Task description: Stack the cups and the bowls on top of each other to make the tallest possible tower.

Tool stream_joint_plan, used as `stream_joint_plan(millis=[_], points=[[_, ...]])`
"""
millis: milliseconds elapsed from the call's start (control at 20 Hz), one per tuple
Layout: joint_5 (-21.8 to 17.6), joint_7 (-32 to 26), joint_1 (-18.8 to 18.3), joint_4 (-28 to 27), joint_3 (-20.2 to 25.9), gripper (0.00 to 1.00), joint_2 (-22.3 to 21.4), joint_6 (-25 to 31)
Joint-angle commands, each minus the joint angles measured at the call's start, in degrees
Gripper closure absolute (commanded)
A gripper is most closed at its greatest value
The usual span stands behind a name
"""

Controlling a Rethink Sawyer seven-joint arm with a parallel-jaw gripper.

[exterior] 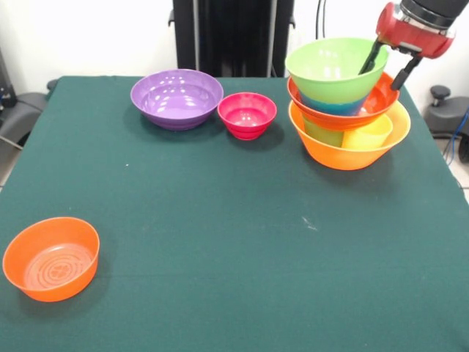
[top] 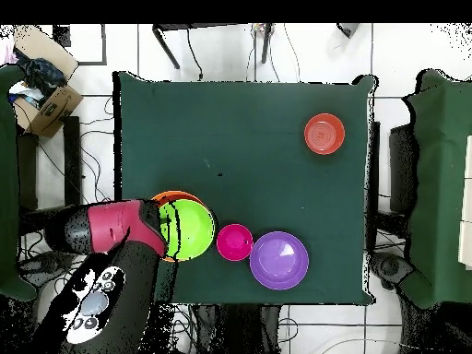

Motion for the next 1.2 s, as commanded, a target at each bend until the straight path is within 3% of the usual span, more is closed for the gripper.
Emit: stream_joint_plan(millis=[50,900,1200], points=[[0.8,8.3,-0.7,-2.2,3.6,0.00,-1.0,7.6],[-0.1,7.0,-2.4,-5.9,3.3,0.00,-4.6,14.0],[-0.2,5.2,-4.8,-6.2,4.0,0.00,-5.7,12.6]])
